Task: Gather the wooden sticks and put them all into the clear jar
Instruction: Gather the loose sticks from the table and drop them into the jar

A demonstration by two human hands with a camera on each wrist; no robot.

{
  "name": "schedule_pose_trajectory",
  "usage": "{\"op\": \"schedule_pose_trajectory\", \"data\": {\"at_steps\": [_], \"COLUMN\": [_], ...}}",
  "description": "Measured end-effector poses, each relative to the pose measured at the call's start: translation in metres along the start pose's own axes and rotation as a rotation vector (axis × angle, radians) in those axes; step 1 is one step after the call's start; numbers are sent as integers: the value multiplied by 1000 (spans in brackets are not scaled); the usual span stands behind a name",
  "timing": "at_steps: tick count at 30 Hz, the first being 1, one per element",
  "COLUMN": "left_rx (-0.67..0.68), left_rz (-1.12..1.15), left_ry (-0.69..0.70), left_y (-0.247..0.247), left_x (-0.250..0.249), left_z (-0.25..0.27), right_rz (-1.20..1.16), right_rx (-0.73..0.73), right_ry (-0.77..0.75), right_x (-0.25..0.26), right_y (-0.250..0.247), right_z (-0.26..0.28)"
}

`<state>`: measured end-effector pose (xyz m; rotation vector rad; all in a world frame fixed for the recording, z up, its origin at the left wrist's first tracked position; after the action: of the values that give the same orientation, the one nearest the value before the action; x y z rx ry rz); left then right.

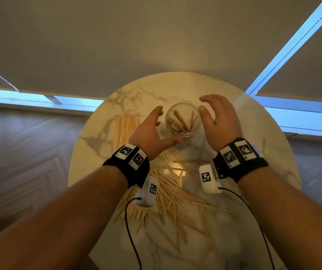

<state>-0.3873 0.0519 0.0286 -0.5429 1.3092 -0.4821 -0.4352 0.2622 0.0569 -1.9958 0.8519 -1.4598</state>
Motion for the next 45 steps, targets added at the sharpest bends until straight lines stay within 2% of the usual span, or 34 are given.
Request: {"op": "schedule_pose_trajectory", "data": {"at_steps": [2,4,5,7,10,14,19,21,24,28,31,33,35,39,45], "left_rx": [7,15,35,98,230,327,316,294,237,154,108,102,127,180,168], "left_rz": [-110,-292,-385,-511,-602,-699,-732,-711,-695,-706,-731,-728,-729,-622,-432], "left_ry": [-51,-92,-111,-166,-223,-209,-69,-22,23,47,-45,-132,-162,-270,-424], "left_y": [-3,-7,-7,-4,7,24,47,52,52,46,34,28,26,29,31], "left_x": [28,60,75,104,130,137,121,115,112,111,119,128,130,127,134], "left_z": [12,31,44,70,101,119,137,141,144,147,149,149,150,151,147], "right_rz": [82,253,327,388,360,379,332,313,341,387,355,316,334,385,301], "right_rx": [22,173,273,443,579,588,693,659,602,724,770,729,692,720,706], "right_ry": [204,407,451,409,296,195,-13,-14,75,-92,-159,-93,-16,80,138], "right_x": [-48,-94,-109,-114,-88,-56,-31,-29,-32,-14,-4,-1,4,25,35], "right_y": [-11,-12,-7,9,41,69,87,82,79,95,99,98,100,116,129], "right_z": [23,53,68,89,111,131,161,160,155,170,188,190,189,186,177]}}
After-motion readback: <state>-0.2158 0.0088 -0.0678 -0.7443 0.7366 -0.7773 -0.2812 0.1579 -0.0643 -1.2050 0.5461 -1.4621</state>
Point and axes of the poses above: each hand's wrist, its own z-axis away from the middle knuckle, its own y-axis out of the palm, x = y × z, the point moved 6 cm from there along -z, towards the middle knuckle, and after that the axes turned 7 degrees about -x, right-handed, at the moved point
